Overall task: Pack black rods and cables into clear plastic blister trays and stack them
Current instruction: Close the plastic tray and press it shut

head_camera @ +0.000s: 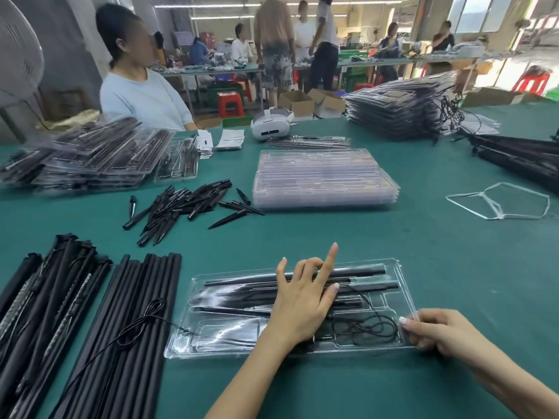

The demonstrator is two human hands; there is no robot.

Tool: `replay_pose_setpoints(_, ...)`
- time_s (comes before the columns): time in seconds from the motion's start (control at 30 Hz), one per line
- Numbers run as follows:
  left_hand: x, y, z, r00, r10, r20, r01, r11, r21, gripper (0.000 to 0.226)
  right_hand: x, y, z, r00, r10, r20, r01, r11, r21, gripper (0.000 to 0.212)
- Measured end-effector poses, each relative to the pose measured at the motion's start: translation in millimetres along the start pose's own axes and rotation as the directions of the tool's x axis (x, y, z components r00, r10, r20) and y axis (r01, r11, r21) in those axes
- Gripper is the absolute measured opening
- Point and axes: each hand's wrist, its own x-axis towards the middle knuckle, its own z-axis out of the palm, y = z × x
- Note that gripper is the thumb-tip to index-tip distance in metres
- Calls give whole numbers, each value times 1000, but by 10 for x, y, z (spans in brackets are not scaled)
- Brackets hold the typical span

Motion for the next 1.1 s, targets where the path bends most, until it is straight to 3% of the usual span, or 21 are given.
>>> replay_pose_setpoints(0.37,-3,5,0,1000,5,-4,-5,1000,0,61,-66,1,56,999,-27,-31,30,995,92,23)
replay_pose_setpoints(0.63,-11,5,-9,1000,7,-1,-7,1000,-7,63,-61,-16,37,996,-82,-33,80,995,-55,33)
replay_pose_setpoints(0.83,-20,18,-10,1000,13,-17,-13,1000,-17,65,-42,57,95,995,-77,-61,80,995,55,28)
replay_pose_setpoints(1.1,-27,19,-9,1000,21,-10,-21,1000,-9,67,-22,85,122,991,-68,-117,74,996,55,28)
